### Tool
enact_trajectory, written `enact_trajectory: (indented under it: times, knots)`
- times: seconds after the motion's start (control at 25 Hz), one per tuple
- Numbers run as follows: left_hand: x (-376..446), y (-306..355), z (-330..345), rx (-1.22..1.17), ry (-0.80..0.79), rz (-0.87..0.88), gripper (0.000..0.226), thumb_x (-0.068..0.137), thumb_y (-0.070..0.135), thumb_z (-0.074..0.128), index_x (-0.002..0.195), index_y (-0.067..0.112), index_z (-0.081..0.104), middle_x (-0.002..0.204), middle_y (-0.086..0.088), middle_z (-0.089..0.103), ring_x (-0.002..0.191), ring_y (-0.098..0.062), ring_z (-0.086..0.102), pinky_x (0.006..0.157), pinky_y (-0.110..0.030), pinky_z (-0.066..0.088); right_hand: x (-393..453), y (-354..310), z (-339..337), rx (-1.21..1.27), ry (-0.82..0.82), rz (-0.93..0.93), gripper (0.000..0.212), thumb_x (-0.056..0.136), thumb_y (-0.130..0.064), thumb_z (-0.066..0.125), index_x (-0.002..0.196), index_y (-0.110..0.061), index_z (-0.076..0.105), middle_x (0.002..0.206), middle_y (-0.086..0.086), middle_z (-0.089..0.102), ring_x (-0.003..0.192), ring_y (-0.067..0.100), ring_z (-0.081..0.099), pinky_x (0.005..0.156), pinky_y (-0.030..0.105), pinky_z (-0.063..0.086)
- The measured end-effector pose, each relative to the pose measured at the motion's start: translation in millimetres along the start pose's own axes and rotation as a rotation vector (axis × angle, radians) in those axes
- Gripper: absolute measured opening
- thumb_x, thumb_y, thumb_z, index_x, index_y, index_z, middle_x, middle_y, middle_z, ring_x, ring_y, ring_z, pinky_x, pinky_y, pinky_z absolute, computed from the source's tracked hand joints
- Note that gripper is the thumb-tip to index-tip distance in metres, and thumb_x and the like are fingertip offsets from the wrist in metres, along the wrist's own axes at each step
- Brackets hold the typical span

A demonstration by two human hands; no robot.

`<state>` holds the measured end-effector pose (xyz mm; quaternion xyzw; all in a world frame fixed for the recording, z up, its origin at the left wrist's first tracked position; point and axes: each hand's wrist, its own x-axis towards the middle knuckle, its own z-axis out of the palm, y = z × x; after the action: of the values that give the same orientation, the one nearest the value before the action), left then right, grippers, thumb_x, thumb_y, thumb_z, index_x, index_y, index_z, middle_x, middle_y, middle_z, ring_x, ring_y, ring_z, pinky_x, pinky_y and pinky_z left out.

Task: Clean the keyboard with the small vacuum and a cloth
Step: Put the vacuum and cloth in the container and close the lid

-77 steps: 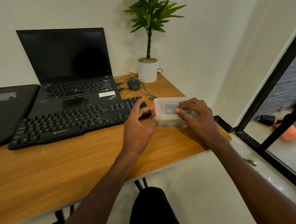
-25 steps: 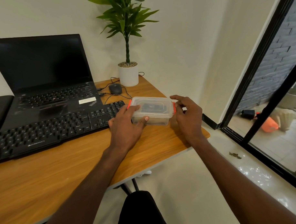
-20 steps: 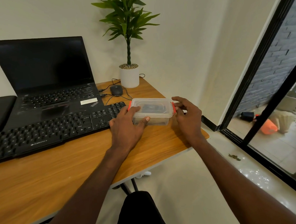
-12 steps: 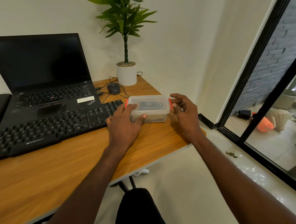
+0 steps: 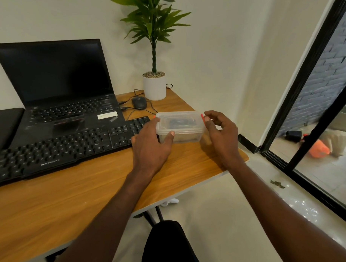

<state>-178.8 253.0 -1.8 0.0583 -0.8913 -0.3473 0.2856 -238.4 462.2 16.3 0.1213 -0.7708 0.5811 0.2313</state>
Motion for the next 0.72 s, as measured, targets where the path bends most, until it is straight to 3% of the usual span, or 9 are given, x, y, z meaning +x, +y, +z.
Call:
enact_trajectory:
  times: [0.08,0.16,0.28,0.44,0.56,0.72]
  knots:
    - [-1,-1,-1,-0.083,0.001,-0.003,0.058,0.095,0.058,0.060,0.143,0.028,0.055,0.132,0.009,0.067,0.117,-0.012,0.063,0.113,-0.052,0.043,-2,-1,1,-0.004,-0.022,-0.006,0.023,0.101,-0.030,0.065,0.122,-0.026,0.071,0.112,-0.018,0.072,0.107,0.000,0.066,0.086,0.024,0.059]
    - [1,4,0,-0.104,-0.038,-0.010,0.058,0.093,0.058,0.060,0.144,0.029,0.054,0.132,0.011,0.067,0.122,-0.013,0.061,0.116,-0.048,0.038,4,-2,3,-0.009,-0.062,0.036,0.027,0.100,-0.027,0.066,0.127,-0.025,0.069,0.116,-0.015,0.072,0.108,0.000,0.066,0.093,0.028,0.059]
    - [17,11,-2,0.127,-0.079,0.014,0.059,0.098,0.060,0.055,0.147,0.028,0.050,0.146,0.005,0.059,0.143,-0.021,0.043,0.115,-0.049,0.024,30,-6,14,-0.148,-0.187,0.097,0.040,0.100,-0.028,0.066,0.140,-0.021,0.059,0.135,-0.004,0.067,0.119,0.012,0.065,0.100,0.033,0.054]
    - [65,10,-8,0.308,-0.209,-0.023,0.060,0.102,0.061,0.053,0.147,0.022,0.054,0.150,-0.002,0.058,0.146,-0.023,0.040,0.119,-0.057,0.017,71,-4,35,-0.341,-0.350,0.093,0.055,0.098,-0.020,0.067,0.149,-0.016,0.048,0.149,0.002,0.057,0.126,0.025,0.063,0.100,0.038,0.055]
    - [94,2,-12,0.399,-0.285,-0.046,0.062,0.098,0.065,0.055,0.141,0.020,0.056,0.144,-0.003,0.061,0.141,-0.025,0.046,0.119,-0.061,0.020,91,3,55,-0.377,-0.397,0.099,0.054,0.100,-0.026,0.065,0.150,-0.018,0.047,0.150,0.002,0.057,0.129,0.026,0.061,0.101,0.037,0.053]
    - [118,-8,-19,0.354,-0.338,-0.039,0.066,0.098,0.064,0.060,0.145,0.019,0.052,0.147,-0.005,0.058,0.141,-0.027,0.046,0.113,-0.052,0.028,116,2,78,-0.458,-0.403,0.088,0.049,0.097,-0.028,0.061,0.145,-0.018,0.055,0.144,0.004,0.061,0.126,0.028,0.060,0.093,0.032,0.046]
